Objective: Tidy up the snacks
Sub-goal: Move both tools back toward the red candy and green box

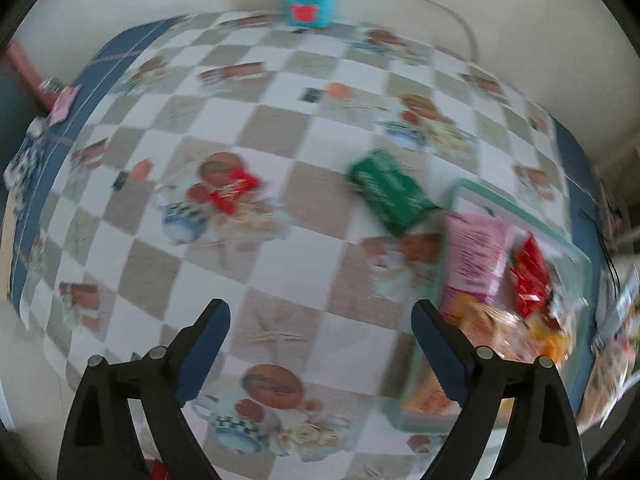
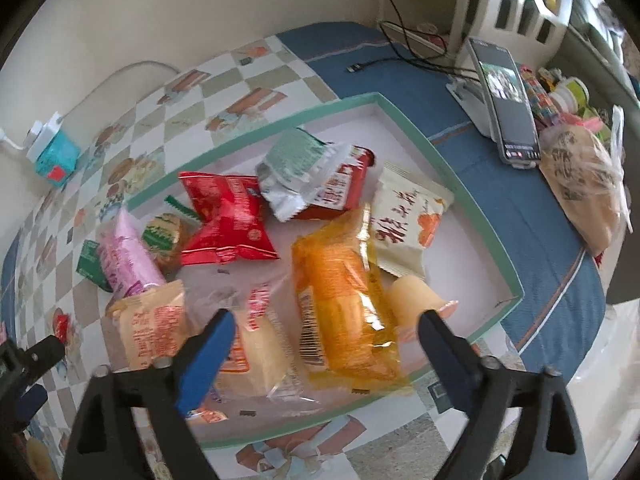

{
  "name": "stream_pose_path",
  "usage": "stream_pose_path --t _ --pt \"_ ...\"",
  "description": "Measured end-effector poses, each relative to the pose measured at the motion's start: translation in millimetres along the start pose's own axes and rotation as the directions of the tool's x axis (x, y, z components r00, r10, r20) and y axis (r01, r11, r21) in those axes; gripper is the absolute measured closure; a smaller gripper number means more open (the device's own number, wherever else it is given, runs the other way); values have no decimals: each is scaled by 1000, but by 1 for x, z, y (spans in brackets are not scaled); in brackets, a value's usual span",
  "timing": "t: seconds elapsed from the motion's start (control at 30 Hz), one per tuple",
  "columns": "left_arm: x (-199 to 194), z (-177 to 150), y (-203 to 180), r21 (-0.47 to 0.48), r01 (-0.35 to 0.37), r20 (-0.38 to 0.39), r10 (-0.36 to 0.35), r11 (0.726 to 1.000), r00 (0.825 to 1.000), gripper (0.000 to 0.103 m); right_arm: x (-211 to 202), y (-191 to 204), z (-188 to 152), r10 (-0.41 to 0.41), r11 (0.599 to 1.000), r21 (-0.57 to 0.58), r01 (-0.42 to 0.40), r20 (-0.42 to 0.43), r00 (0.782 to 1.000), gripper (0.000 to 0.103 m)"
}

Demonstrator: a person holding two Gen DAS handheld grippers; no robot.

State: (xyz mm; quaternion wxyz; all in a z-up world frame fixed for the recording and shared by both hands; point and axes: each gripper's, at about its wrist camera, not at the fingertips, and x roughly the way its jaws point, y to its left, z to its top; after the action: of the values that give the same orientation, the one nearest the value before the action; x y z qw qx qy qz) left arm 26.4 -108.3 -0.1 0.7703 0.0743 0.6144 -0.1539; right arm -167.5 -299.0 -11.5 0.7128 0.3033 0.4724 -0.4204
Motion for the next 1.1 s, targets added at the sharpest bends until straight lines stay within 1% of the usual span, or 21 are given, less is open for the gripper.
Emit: stream_pose_path --t 0.17,0.27,0.33,0.57,0.8,1.1 --pt "1 9 32 -91 -31 13 32 995 999 8 -9 19 -2 9 999 -52 -7 25 1000 1" --pt "0 15 53 -140 -74 23 78 987 997 5 -13 31 -4 14 996 -84 -10 41 999 1" --pt "1 18 64 -166 -88 23 93 982 995 5 -17 38 -5 17 995 -99 -12 50 999 1" --pt "1 28 104 -259 -90 18 98 962 995 5 -28 63 -9 38 990 -139 -26 83 996 0" --pt "0 35 135 -316 -105 23 118 943 993 5 -38 99 -15 79 977 -205 -53 120 990 0" --pt "2 40 170 -394 -105 11 118 913 993 5 -40 148 -28 116 949 -306 -75 120 986 0"
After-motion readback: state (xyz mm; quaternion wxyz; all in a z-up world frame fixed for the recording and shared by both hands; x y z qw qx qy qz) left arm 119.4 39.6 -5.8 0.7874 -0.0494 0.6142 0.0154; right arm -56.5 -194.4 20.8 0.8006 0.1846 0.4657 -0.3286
